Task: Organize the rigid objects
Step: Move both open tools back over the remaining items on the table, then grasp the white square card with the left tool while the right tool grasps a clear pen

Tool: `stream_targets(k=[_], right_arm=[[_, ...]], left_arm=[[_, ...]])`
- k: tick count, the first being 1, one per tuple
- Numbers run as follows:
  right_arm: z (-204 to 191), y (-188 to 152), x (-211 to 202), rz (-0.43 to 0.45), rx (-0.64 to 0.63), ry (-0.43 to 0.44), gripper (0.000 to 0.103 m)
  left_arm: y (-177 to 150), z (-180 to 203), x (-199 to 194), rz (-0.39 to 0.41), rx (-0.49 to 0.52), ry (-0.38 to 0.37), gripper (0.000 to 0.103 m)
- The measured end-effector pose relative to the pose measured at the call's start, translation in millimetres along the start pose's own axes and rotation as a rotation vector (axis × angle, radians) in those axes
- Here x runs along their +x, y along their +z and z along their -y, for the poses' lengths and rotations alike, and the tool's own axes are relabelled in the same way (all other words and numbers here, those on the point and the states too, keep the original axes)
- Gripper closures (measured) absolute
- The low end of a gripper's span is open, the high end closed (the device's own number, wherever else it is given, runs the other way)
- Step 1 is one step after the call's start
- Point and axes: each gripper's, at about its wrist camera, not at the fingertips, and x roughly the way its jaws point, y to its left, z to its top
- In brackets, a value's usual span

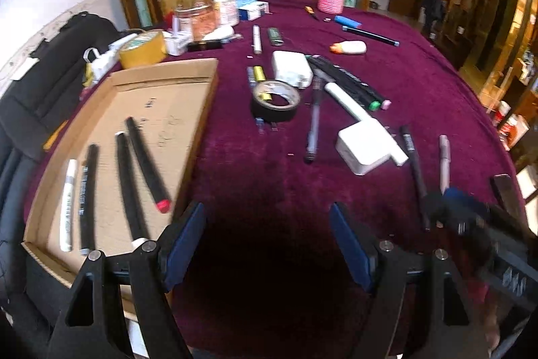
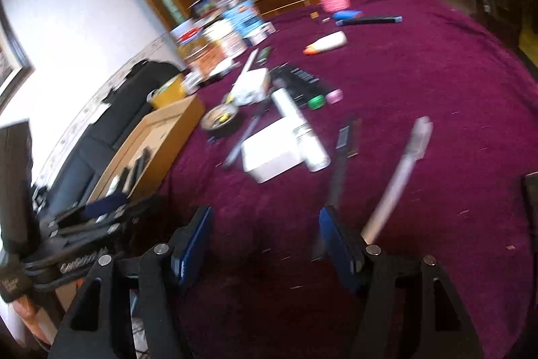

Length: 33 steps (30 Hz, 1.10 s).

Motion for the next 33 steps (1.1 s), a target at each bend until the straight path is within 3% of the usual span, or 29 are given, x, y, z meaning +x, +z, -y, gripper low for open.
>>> stream_targets(k=[4, 10, 16, 24, 33], right_arm=[[21.4, 11.4, -8.2, 0.028, 0.073, -0.074, 0.05], [51.5, 20.5, -0.7, -0.005, 0.15, -0.213, 0.071], [58.4, 23.2, 17.1, -0.043, 0.145, -0.275, 0.078], [44.8, 22.2, 24.6, -0.032, 0.066, -0.384, 0.08], [41.9, 22.9, 25.7, -0.035, 0.043, -0.371, 0.091]], left_arm=[[3.3, 3.1, 3.1, -0.015, -0.012, -0.022, 0.028], [8.8, 7.6, 8.5, -0.021, -0.01, -0.032, 0.028], [20.0, 21.4, 15.7, -0.03, 0.017, -0.061, 0.028], [50.5, 48.8, 47.7, -0.13, -0.008, -0.192, 0.027], [67.9, 74.2, 81.0, -0.174, -0.029, -0.169, 0.027]])
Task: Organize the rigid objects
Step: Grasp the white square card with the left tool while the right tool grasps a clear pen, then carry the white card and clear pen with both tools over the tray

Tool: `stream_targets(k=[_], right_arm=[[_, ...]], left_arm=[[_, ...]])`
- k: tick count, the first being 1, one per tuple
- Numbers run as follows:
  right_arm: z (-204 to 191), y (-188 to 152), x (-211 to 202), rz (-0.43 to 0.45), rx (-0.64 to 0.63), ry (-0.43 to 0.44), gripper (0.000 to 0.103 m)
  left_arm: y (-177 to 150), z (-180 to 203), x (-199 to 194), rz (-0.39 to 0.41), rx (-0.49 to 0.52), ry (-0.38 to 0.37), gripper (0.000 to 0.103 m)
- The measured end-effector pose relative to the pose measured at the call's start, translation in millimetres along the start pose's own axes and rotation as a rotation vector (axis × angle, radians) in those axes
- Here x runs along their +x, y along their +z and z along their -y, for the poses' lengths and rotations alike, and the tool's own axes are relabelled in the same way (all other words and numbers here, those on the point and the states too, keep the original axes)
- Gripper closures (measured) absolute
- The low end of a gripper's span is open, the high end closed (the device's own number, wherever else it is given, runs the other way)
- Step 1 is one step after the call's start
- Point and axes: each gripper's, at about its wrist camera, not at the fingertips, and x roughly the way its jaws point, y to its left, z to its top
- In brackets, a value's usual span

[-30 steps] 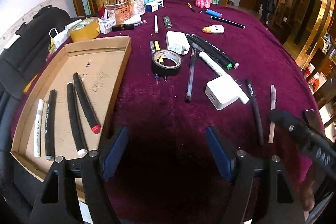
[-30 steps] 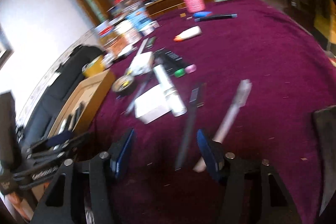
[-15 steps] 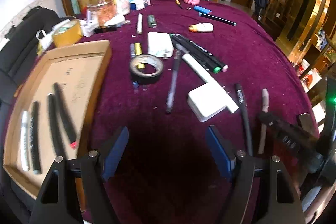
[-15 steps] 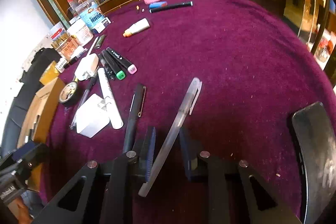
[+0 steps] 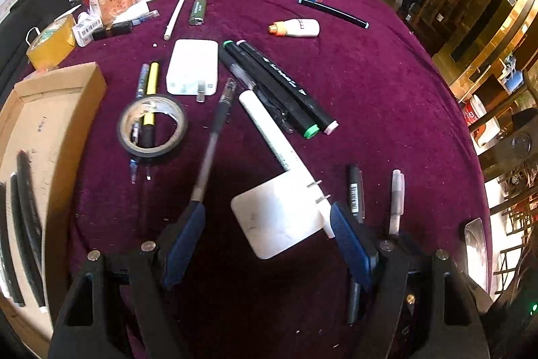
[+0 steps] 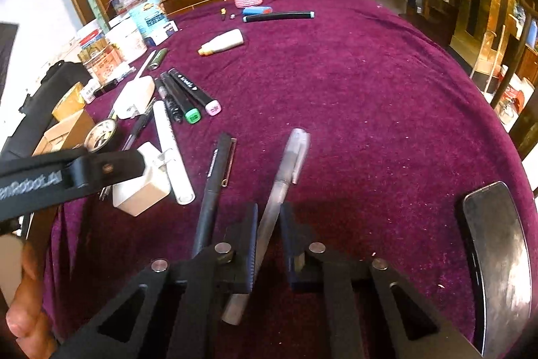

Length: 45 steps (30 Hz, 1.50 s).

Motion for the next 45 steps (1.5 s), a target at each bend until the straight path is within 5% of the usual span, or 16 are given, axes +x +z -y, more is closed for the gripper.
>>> stream_targets(k=[6, 22, 34, 39, 45], right_arm=[[-3.7, -1.3, -1.0, 0.004, -0.016, 0.0, 0.094], [-8.8, -3.1, -4.7, 0.032, -0.051, 0.016, 0.095], [-15.1, -9.5, -25.0, 0.149, -0.09, 0.094, 0.095], [-26.7, -13.8, -36.2, 0.146, -0.052, 0.248, 0.095], [-94.0, -10.4, -61.4, 0.159, -0.169, 0.408, 0.095]], left_arm=[[-2.0, -6.4, 12.1, -0.056, -0.079, -0.061, 0.045], [-21.3, -7.9, 0.5, -0.017, -0.053, 0.008, 0.047], [-67.2, -56.5, -51.8, 0.051, -0.134, -0.065, 0.047], [-74.7, -74.0, -80.1, 0.09, -0.157, -0.09, 0.047], [-78.6, -120.6, -131.4, 0.191, -0.215, -0.011, 0.047]])
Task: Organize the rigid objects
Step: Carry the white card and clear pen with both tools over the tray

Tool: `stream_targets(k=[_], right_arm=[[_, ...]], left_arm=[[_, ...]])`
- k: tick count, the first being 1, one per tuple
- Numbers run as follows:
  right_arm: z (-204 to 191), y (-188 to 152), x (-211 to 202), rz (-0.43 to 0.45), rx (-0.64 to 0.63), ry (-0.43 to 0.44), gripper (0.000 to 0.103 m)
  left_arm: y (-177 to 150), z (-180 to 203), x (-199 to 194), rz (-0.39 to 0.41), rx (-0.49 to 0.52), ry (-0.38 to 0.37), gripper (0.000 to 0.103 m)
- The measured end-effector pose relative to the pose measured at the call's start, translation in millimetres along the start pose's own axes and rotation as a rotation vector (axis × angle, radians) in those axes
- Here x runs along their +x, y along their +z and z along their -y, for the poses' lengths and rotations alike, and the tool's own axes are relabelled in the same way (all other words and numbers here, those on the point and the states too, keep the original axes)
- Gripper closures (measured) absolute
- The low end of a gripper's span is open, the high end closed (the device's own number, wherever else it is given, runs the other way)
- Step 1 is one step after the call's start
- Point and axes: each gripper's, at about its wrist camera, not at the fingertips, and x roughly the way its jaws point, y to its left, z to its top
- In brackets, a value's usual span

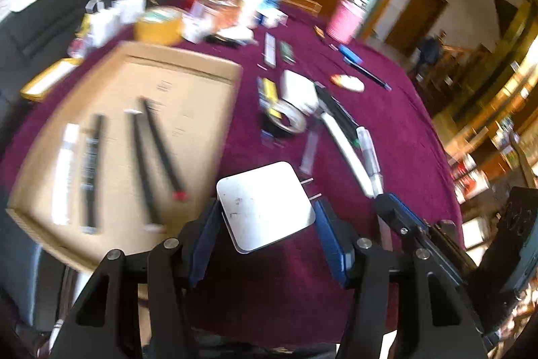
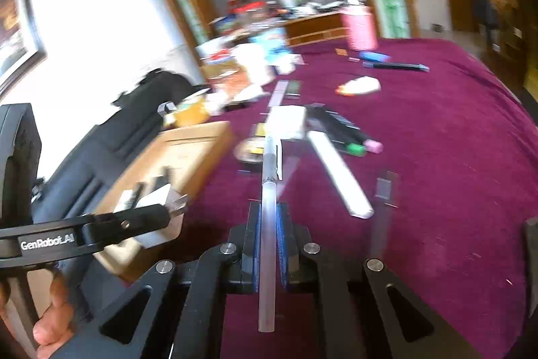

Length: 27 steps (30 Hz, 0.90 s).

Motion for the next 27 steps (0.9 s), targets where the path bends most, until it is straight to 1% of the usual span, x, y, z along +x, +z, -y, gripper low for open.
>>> stream_targets(k=[2, 4, 6, 8, 11, 13, 20, 24, 27], right_arm=[[-20.9, 5.7, 10.0, -0.011, -0.029, 0.043, 0.095], [-41.3, 11.2, 24.8, -0.039, -0.058, 0.081, 0.095], [-60.6, 15.9, 41.5, -0.071, -0.083, 0.128, 0.095], [-75.5, 18.1, 58.6, -0.098, -0.105, 0.146, 0.095], [-90.5, 23.0, 85.9, -0.151, -0.1, 0.191, 0.095], [-96.5, 25.3, 97.2, -0.171, -0.1, 0.195, 0.095], [-111.1, 28.9, 123.7, -0.212, -0.13, 0.184, 0.094], [-115.4, 34.3, 133.4, -0.223, -0.147, 0.171, 0.094], [-118.2, 36.7, 141.7, -0.239, -0.161, 0.157, 0.094]], left_arm=[[5.2, -22.0, -9.0, 0.016, -0.033, 0.04, 0.047], [9.0, -44.5, -11.5, 0.013, -0.065, 0.069, 0.047], [10.8, -63.9, -9.9, 0.003, -0.099, 0.074, 0.047], [11.3, -82.1, -6.9, -0.004, -0.128, 0.088, 0.047], [10.5, -93.8, -3.5, -0.013, -0.131, 0.105, 0.047], [9.3, -99.7, -0.2, -0.026, -0.128, 0.122, 0.047], [0.8, -107.2, 14.5, -0.09, -0.109, 0.136, 0.047], [-0.7, -103.5, 18.6, -0.103, -0.07, 0.163, 0.047], [-0.8, -99.4, 21.5, -0.119, -0.043, 0.162, 0.047]])
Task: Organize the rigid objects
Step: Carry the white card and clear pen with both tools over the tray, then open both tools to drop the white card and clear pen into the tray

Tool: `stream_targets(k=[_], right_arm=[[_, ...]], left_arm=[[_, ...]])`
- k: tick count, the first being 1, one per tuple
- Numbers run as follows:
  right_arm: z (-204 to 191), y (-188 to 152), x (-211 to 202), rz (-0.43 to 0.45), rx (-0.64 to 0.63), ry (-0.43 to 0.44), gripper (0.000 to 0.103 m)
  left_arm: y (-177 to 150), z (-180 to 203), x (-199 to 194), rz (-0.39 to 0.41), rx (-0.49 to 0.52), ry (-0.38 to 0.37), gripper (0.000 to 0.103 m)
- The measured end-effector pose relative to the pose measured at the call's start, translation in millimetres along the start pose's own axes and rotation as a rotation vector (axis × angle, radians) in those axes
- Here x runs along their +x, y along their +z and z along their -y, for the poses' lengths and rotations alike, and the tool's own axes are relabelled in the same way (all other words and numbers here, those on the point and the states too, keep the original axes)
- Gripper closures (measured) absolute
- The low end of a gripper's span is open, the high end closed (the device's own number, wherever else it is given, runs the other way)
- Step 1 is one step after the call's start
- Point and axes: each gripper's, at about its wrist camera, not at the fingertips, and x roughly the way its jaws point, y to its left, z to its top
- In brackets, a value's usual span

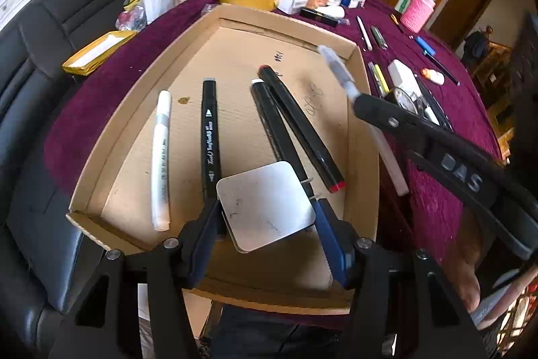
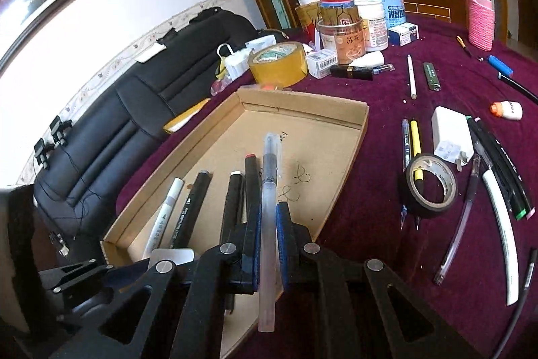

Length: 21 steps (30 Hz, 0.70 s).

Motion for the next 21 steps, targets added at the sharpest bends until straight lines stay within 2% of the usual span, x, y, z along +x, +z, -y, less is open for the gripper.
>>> stream_targets(k=[6, 16, 21], right_arm=[[-0.8, 8.7, 15.3, -0.031, -0.014, -0.011, 0.094], [2.4, 15.7, 42.2, -0.097, -0.023, -0.025, 0.094], [-2.9, 16.8, 53.6, -0.119, -0.051, -0.07, 0.094]], left_arm=[[0.4, -0.4, 11.1, -0.042, 0.014, 0.006, 0.047], [-2.1, -2.4, 9.6, -0.018, 0.019, 0.006, 0.047], [-3.8, 0.5, 9.7, 0.006, 0.036, 0.008, 0.047]])
